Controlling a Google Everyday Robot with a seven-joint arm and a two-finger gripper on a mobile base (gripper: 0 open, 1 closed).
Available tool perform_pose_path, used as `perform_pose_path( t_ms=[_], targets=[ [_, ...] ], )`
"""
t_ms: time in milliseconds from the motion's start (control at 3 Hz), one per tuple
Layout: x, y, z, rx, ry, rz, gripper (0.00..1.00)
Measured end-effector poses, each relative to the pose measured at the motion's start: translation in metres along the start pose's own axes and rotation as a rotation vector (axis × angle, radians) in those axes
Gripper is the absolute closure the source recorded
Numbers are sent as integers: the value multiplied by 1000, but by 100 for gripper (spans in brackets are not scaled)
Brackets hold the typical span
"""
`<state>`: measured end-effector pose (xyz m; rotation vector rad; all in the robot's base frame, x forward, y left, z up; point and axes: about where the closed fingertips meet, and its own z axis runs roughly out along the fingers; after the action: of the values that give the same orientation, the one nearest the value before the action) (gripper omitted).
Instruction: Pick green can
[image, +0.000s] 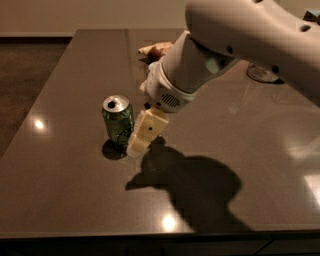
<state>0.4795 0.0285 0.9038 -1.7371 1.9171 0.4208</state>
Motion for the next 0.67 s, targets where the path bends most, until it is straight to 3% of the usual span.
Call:
perform_pose_path(
  t_ms=[333,667],
  targets=[
    [-19,-5,19,-20,-40,13,0],
    [-34,-9,30,-31,-71,30,15]
  ],
)
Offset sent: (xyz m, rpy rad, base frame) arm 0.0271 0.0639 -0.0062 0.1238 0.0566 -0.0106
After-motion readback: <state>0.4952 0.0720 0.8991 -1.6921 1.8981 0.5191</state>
